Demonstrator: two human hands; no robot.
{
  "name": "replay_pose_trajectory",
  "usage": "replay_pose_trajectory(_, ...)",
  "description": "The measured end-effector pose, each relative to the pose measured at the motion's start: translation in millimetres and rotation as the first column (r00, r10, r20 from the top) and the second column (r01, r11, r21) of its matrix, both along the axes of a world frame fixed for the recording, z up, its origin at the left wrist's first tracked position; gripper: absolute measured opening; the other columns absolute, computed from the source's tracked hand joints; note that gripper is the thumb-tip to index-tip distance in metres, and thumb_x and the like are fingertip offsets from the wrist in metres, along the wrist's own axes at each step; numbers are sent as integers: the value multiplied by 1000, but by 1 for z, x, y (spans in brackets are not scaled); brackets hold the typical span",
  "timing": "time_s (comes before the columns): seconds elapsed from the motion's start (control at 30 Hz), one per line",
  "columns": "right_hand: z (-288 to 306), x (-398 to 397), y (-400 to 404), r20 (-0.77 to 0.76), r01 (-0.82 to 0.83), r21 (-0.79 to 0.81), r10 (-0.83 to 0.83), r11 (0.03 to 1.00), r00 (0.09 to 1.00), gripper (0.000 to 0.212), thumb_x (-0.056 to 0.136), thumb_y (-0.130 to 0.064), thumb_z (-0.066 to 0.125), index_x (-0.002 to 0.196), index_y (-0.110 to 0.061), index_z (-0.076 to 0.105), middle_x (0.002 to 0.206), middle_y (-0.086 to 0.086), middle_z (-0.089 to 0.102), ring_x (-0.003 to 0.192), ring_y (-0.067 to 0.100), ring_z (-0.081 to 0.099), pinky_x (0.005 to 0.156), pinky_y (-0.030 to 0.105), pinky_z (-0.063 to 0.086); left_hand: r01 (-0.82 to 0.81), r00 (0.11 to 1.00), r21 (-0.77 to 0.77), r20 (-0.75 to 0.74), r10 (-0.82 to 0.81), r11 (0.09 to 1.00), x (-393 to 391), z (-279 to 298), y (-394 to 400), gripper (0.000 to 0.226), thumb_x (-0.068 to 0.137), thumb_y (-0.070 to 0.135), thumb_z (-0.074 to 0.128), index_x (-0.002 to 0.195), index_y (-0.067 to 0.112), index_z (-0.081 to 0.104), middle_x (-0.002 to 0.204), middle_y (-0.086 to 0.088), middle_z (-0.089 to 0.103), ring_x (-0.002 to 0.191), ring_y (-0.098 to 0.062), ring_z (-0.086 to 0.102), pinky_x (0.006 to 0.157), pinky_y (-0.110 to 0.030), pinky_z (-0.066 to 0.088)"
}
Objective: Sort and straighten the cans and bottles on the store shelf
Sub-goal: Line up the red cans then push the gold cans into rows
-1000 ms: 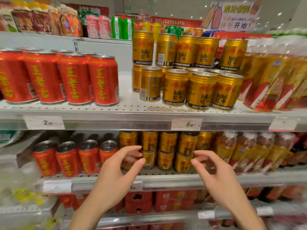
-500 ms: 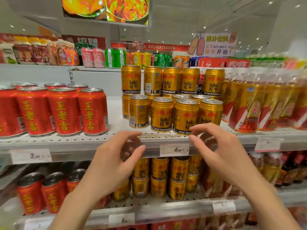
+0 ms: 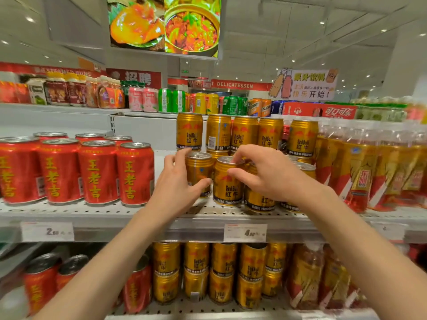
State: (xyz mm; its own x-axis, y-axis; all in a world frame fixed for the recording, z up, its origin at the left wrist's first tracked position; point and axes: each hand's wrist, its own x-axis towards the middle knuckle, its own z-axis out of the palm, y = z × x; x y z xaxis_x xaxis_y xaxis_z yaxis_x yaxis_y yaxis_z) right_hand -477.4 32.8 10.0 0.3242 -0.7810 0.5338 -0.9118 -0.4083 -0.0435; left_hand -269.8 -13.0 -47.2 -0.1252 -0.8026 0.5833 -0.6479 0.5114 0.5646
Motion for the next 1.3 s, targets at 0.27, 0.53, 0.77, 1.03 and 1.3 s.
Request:
replay_pose_trajectory(0.27, -7, -4, -4, 70, -11, -13, 12, 1000, 997, 35, 95, -54, 57, 115, -26, 63, 113, -10, 68, 104, 13, 63, 87, 37, 57, 226, 969, 108, -131, -211, 968, 21, 1, 8, 83, 90, 33, 72, 154, 38, 19, 141, 10, 47, 118, -3, 55, 102, -29, 47)
replay_pose_trajectory(0.53, -11, -4, -5, 78, -9, -50, 13, 999, 997, 34, 93, -56, 56, 113, -29, 63, 109, -12, 68, 99, 11, 64, 79, 31, 56, 135, 980, 47, -152, -126, 990, 21, -6, 18, 81, 80, 49, 77, 145, 46, 30, 138, 12, 44, 121, -3, 52, 101, -29, 49)
replay_pose_trajectory(0.77, -10, -5, -4, 72, -13, -35, 15, 999, 997, 36, 93, -58, 53, 113, -29, 62, 110, -12, 67, 99, 11, 63, 79, 30, 55, 176, 971, 132, -187, -150, 975, 33, -8, 17, 87, 88, 34, 73, 153, 40, 17, 125, 28, 48, 102, 25, 49, 94, -12, 42)
replay_pose_trajectory(1.03, -2, -2, -5, 15, 17, 51, -18, 999, 1000, 37, 88, -65, 55, 106, -32, 56, 125, -12, 56, 106, 14, 59, 89, 39, 56, 112, 981, 77, -165, -98, 991, 27, -12, 22, 90, 86, 40, 74, 156, 38, 17, 125, 26, 47, 114, 2, 54, 103, -30, 45)
replay_pose_trajectory(1.3, 8, 7, -5, -26, 61, 125, -58, 990, 998, 41, 88, -63, 61, 108, -29, 49, 98, -8, 62, 87, 12, 59, 75, 30, 50, 95, 995, 23, 40, -96, 995, 31, -9, 27, 93, 95, 42, 62, 159, 31, -5, 157, 13, 38, 140, -8, 41, 110, -24, 33)
